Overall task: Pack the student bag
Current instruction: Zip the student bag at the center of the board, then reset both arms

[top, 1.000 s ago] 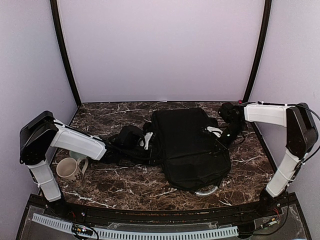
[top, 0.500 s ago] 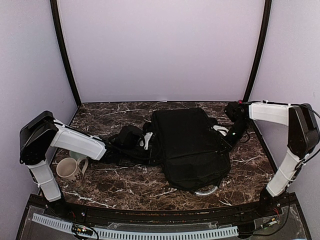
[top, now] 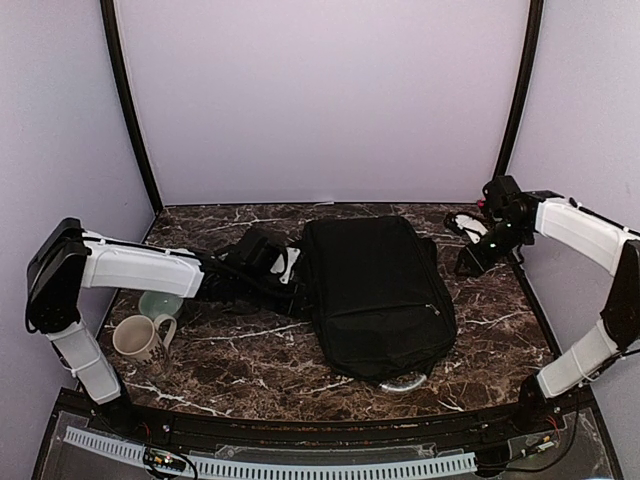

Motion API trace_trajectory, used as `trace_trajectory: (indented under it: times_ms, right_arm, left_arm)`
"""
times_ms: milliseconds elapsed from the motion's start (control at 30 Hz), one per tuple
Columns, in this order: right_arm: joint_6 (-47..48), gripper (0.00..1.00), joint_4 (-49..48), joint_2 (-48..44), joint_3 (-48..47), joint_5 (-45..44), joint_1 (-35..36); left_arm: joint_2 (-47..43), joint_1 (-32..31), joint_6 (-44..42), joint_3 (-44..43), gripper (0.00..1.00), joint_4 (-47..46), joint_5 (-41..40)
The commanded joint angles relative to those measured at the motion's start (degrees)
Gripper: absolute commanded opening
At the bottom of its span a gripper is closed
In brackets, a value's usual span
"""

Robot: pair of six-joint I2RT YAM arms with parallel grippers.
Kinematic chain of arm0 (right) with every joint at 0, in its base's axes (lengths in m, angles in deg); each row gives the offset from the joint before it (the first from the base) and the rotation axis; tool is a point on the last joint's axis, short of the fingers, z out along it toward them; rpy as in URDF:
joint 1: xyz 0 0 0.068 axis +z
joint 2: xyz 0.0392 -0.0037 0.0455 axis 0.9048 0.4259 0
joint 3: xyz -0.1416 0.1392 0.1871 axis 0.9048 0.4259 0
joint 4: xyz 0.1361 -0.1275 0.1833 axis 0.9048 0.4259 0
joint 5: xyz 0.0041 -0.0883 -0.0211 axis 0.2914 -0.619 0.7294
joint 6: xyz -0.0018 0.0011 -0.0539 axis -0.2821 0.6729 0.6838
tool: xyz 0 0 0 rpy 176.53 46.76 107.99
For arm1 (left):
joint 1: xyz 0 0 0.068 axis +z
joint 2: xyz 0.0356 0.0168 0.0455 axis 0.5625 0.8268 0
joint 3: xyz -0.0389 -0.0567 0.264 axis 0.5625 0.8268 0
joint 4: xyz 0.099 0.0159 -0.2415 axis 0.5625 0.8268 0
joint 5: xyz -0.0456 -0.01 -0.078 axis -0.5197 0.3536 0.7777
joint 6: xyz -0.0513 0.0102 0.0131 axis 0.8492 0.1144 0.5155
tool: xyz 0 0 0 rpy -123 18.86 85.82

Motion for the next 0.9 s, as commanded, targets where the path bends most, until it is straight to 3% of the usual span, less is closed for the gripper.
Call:
trace_trajectory:
  times_ms: [0, 200, 367, 533, 667, 800, 867]
  right_arm:
    - [-1.31, 0.38, -5.98, -3.9, 2.61, 2.26, -1.47]
    - [-2.64, 0.46, -13.68, -8.13, 1.57, 1.24, -2.49]
    - [-3.55, 0.7, -17.95, -11.57, -2.55, -0.25, -3.57]
    - [-7.67, 0.99, -22.55, -15.26, -1.95, -4.05, -3.73]
    - [-14.13, 1.0, -27.33, -17.31, -0.78, -9.14, -3.78]
    - [-19.52, 1.0, -32.34, -18.92, -0.33, -12.34, -3.78]
    - [-21.46, 1.0, -34.67, -20.0, 1.97, -12.09, -3.78]
  left_arm:
    - [-5.23, 2.01, -8.51, -5.32, 0.48, 11.8, -7.76]
    - [-4.82, 4.56, -16.06, -12.94, 0.57, 18.79, -15.26]
    - [-4.48, 5.73, -22.09, -18.55, 0.6, 22.29, -21.68]
    - [-6.02, 7.47, -25.93, -22.4, 0.68, 22.27, -25.21]
    - [-7.87, 8.79, -27.51, -24.05, 0.77, 19.88, -26.13]
    - [-11.05, 9.75, -27.69, -21.27, 0.98, 13.18, -29.21]
    - [-13.27, 10.64, -24.97, -17.72, 0.99, 9.18, -31.51]
